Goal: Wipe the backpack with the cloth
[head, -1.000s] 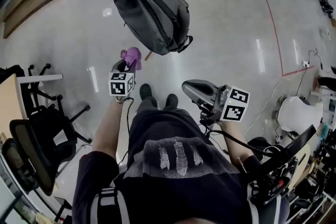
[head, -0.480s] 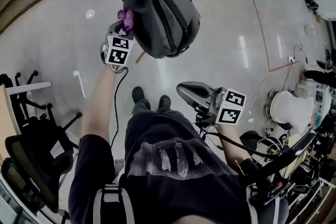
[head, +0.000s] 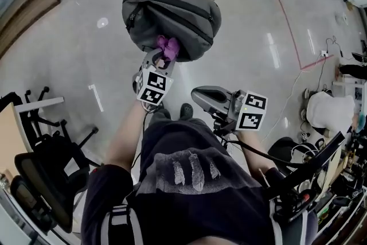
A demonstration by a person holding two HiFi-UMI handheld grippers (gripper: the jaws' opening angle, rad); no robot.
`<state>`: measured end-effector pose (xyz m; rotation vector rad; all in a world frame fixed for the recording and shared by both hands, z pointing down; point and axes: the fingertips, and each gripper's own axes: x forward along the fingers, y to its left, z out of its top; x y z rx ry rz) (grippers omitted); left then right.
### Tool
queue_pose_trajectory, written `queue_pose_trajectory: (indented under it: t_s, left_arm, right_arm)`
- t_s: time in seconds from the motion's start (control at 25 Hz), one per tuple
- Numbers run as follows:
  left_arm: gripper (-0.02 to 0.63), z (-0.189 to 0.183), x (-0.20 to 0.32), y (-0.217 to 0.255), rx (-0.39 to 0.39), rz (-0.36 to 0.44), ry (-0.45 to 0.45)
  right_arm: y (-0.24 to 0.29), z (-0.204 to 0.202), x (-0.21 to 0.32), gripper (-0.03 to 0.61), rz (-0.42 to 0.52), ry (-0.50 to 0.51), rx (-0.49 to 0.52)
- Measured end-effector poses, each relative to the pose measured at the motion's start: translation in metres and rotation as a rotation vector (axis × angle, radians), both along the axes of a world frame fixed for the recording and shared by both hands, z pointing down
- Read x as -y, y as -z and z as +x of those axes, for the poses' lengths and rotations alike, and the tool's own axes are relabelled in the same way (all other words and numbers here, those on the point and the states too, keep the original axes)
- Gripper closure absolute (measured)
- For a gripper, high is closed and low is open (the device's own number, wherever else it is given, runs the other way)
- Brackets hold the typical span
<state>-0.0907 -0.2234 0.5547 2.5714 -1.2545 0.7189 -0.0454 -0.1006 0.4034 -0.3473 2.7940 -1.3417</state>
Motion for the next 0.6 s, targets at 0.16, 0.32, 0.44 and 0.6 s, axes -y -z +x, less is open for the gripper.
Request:
queue_pose_trajectory:
  t_s: [0.16,0.32,0.44,0.6]
  left_arm:
    - [0.495,0.052,-0.018,0.003,-0.045,-0.031,-0.016]
    - [0.495,0.083,-0.028,0.001,-0.066,-0.049,-0.034]
    - [0.495,0.097,-0.037,0.004,-0.054,-0.042,-0.078]
    - [0.495,0.128,-0.054,0.018,-0.005,0.012,-0.191]
  right_arm:
    - [0.001,0.012,-0.004,0.574,-0.003,0.010,0.026]
    - [0.002,0.026,-0.010,0.574,0.003,0.009,0.038]
    - [0.000,0.038,-0.014,0.574,0.002,0.000,0.047]
    - [0.002,0.057,-0.014,0.574,-0.007,-0.005,0.073]
